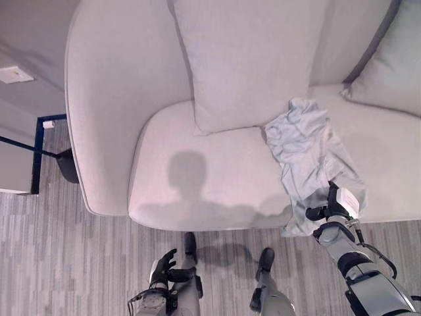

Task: Hang the clothes on the sofa on the clothes rack.

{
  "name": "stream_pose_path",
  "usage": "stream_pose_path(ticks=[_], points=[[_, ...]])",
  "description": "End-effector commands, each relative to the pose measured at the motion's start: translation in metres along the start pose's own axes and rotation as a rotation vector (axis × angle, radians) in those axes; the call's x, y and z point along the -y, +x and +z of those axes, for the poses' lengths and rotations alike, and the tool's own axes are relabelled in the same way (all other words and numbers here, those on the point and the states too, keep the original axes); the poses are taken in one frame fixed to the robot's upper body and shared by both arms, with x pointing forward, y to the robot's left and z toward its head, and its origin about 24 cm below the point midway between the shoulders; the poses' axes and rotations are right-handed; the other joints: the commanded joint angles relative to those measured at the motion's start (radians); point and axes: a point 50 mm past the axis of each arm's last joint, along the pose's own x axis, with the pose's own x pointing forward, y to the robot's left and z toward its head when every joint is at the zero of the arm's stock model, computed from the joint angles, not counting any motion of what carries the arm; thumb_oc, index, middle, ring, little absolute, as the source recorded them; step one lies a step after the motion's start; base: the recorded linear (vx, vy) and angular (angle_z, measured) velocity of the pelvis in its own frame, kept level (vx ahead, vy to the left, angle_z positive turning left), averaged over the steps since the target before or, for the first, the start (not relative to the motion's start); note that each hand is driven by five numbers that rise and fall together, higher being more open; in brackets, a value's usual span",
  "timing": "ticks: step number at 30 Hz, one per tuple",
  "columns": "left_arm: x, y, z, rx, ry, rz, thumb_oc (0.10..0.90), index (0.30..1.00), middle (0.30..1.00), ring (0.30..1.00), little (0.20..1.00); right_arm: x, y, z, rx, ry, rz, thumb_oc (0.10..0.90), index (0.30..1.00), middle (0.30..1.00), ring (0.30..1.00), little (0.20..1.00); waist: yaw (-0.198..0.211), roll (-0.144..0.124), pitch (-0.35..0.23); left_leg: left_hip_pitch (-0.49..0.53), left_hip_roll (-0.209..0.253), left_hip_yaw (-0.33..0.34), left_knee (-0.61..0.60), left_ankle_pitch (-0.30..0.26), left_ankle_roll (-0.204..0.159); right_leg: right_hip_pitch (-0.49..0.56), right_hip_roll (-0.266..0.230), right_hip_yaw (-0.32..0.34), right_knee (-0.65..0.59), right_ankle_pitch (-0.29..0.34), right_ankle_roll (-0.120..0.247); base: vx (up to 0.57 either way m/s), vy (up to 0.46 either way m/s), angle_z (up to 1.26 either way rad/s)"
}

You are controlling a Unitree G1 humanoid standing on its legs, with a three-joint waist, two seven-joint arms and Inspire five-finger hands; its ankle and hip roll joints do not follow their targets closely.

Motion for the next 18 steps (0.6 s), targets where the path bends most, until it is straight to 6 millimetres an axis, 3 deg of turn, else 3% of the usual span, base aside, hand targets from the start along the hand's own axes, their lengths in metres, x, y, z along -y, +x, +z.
stream_pose_path(ticks=[1,4,7,8,9,14,15,18], points=[[0.006,0.003,0.014,0.121,0.260,-0.004,0.800,0.900,0.900,0.900,0.900,0.031,0.019,0.026,0.072,0.002,-0.151,0.800,0.900,0.900,0.900,0.900,0.014,-0.003,-0.012,-0.003,-0.009,-0.066,0.002,-0.050,-0.025,-0.091,-0.023,0.047,0.005,-0.037,0.026,-0.05,0.038,-0.03],[0.009,0.008,0.036,0.253,0.506,-0.016,0.800,0.900,0.900,0.900,0.900,0.043,0.025,0.029,0.049,-0.003,-0.214,0.800,0.900,0.900,0.900,0.900,0.017,0.012,0.011,-0.042,-0.011,-0.067,0.002,-0.044,-0.028,-0.134,-0.030,0.053,0.005,-0.025,0.033,-0.05,0.032,-0.03],[0.004,0.011,0.053,0.359,0.640,0.049,0.800,0.900,0.900,0.900,0.900,0.055,0.031,0.033,0.034,-0.010,-0.258,0.800,0.900,0.900,0.900,0.900,0.019,0.019,0.030,-0.074,-0.018,-0.064,0.002,-0.036,-0.029,-0.167,-0.034,0.058,0.005,-0.013,0.036,-0.04,0.028,-0.02],[0.002,0.011,0.056,0.390,0.685,0.079,0.800,0.900,0.900,0.900,0.900,0.056,0.032,0.034,0.032,-0.035,-0.256,0.590,0.585,0.585,0.585,0.585,0.018,0.019,0.032,-0.082,-0.020,-0.063,0.002,-0.035,-0.029,-0.178,-0.033,0.059,0.005,-0.010,0.036,-0.02,-0.010,-0.03],[0.001,0.012,0.059,0.431,0.752,0.103,0.800,0.900,0.900,0.900,0.900,0.042,0.028,0.035,0.065,-0.117,-0.170,0.400,0.300,0.300,0.300,0.300,0.014,0.012,0.031,-0.091,-0.022,-0.066,0.002,-0.034,-0.030,-0.184,-0.034,0.057,0.005,-0.006,0.035,0.00,0.000,0.00],[0.006,0.011,0.056,0.434,0.799,0.090,0.800,0.900,0.900,0.900,0.900,0.007,0.012,0.031,0.065,-0.073,-0.037,0.400,0.300,0.300,0.300,0.300,0.003,0.001,0.022,-0.082,-0.024,-0.072,0.002,-0.041,-0.028,-0.173,-0.032,0.057,0.005,-0.010,0.033,0.00,0.000,0.00],[0.006,0.012,0.055,0.421,0.799,0.092,0.800,0.900,0.900,0.900,0.900,-0.012,0.002,0.028,0.065,-0.033,0.026,0.400,0.300,0.300,0.300,0.300,-0.004,-0.005,0.016,-0.074,-0.025,-0.074,0.002,-0.044,-0.027,-0.163,-0.031,0.056,0.005,-0.013,0.031,0.00,0.000,0.00],[0.006,0.012,0.056,0.420,0.796,0.094,0.800,0.900,0.900,0.900,0.900,-0.017,-0.002,0.027,0.061,-0.014,0.045,0.400,0.300,0.300,0.300,0.300,-0.005,-0.008,0.014,-0.071,-0.024,-0.075,0.002,-0.045,-0.027,-0.158,-0.031,0.055,0.005,-0.014,0.030,0.00,0.000,0.00]])
